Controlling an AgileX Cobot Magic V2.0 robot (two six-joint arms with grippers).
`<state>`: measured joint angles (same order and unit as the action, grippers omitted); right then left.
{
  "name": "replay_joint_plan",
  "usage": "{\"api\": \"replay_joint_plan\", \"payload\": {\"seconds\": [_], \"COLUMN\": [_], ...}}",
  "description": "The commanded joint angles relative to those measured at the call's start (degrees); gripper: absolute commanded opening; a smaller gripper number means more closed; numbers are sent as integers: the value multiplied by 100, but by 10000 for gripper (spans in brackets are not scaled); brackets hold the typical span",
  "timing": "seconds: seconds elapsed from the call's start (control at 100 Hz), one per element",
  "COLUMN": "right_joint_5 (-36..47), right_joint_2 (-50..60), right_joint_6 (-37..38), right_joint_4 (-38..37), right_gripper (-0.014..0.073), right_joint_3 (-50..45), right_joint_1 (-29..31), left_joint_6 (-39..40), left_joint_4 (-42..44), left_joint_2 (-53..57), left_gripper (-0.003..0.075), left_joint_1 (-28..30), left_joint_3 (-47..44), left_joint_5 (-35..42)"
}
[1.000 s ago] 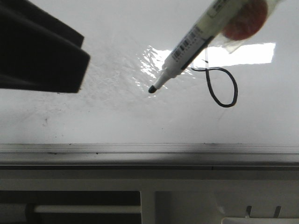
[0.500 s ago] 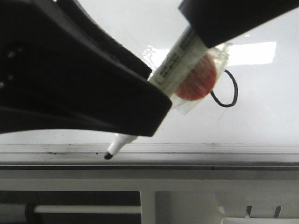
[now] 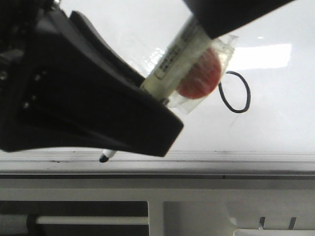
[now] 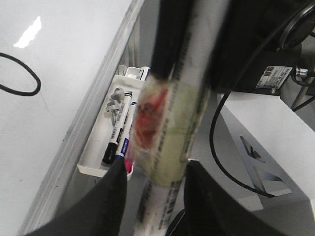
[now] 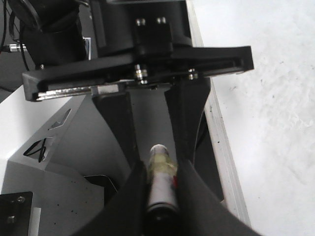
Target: Write number 8 on whiteboard
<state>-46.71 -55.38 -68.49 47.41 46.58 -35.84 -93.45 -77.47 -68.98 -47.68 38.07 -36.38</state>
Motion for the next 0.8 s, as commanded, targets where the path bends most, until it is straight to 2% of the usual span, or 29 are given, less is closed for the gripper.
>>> {"api": "replay_joint_plan", "payload": {"seconds": [0.0,0.25,0.46,0.51,0.58,0.7,0.79], "right_joint_5": [59,-164,-269,-269,-255,-4,268], "right_joint_2": [34,34,34,34,34,78,258], "right_joint_6": [-51,-51,-51,-51,-41,42,42], "right_joint_4": [299,299,299,299,299,299,279], "right_gripper": [-71,-71,-69,-45,39,300,436], "right_joint_3": [206,206,206,206,206,206,206], "right_joint_1": [2,2,2,2,2,16,56], "left_joint_6": [47,47,47,47,47,47,212], "left_joint_4": [-353,-391,-391,-391,-391,-391,-391], "left_joint_2": [38,28,28,28,28,28,28], "left_gripper": [188,-20,-20,-20,-20,-20,-20], "left_joint_1": [-46,-46,-46,-46,-46,-46,-46], "left_joint_3": [193,193,193,193,193,193,193], "left_joint_5": [-170,-362,-425,-462,-520,-657,-692]}}
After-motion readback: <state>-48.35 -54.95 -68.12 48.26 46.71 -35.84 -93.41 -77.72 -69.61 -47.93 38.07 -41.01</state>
